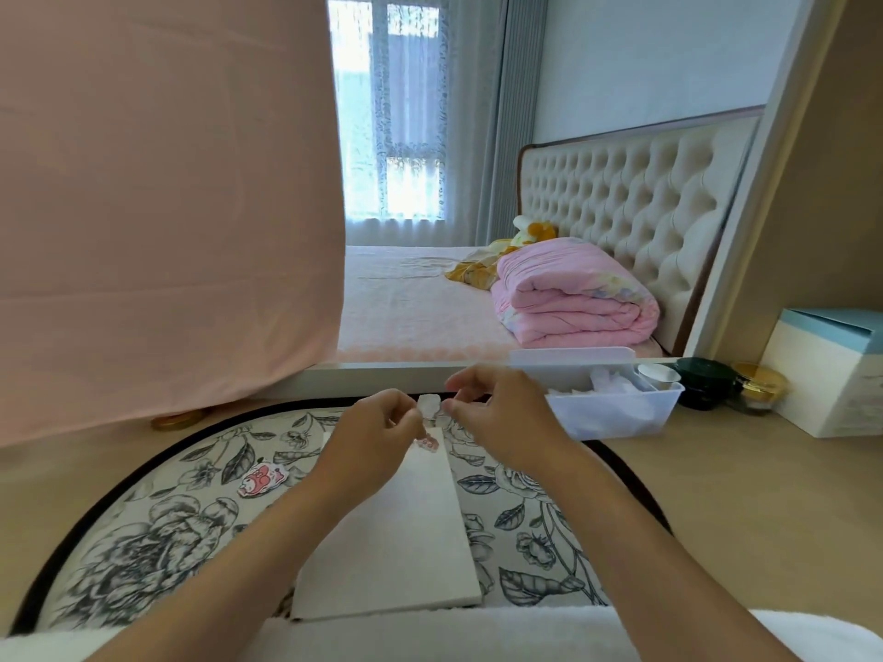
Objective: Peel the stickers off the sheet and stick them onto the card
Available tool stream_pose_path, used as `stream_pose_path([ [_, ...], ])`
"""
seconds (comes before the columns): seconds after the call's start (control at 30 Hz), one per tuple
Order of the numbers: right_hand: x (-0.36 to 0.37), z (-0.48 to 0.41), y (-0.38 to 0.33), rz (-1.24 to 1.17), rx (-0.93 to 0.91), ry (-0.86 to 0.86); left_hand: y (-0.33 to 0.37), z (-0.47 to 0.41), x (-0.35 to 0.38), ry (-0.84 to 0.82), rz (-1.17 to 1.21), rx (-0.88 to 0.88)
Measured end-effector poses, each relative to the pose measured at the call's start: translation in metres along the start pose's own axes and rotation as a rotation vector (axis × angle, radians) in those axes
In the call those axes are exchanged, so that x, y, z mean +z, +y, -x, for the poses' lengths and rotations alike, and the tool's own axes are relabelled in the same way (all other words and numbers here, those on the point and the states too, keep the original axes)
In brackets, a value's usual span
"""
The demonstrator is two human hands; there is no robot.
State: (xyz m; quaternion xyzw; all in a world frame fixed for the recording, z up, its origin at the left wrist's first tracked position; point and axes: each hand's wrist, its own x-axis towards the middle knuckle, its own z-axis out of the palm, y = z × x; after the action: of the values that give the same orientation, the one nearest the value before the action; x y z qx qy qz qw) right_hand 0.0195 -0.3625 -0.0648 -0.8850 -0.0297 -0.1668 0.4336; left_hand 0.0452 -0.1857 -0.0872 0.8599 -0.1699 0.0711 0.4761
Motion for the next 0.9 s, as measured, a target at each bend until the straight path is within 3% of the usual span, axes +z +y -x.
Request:
stream_pose_path([
  [0.13, 0.027, 0.001, -0.018, -0.155, 0.019, -0.095, -0.010, 0.014, -0.031, -0.036, 0.047, -0.012],
  [0.3, 0.059, 0.004, -0.040, -0.168, 0.033, -0.176, -0.029, 0.030, -0.061, -0.001, -0.038, 0.005],
  [0.47, 0.077, 0.004, -0.050, -0.331, 0.144, -0.316, -0.046, 0.040, -0.081, -0.017, 0.139, -0.066],
  [0.63, 0.085, 0.001, -0.052, -0.682, 0.246, -0.499, -0.055, 0.041, -0.097, -0.180, 0.549, -0.174],
  [0.73, 0.090, 0.003, -0.052, -0.670, 0.163, -0.495, -0.056, 0.041, -0.099, -0.358, 0.752, -0.216],
  [0.9, 0.097, 0.005, -0.053, -0.637, 0.103, -0.488, -0.059, 0.043, -0.094, -0.551, 0.862, -0.228],
])
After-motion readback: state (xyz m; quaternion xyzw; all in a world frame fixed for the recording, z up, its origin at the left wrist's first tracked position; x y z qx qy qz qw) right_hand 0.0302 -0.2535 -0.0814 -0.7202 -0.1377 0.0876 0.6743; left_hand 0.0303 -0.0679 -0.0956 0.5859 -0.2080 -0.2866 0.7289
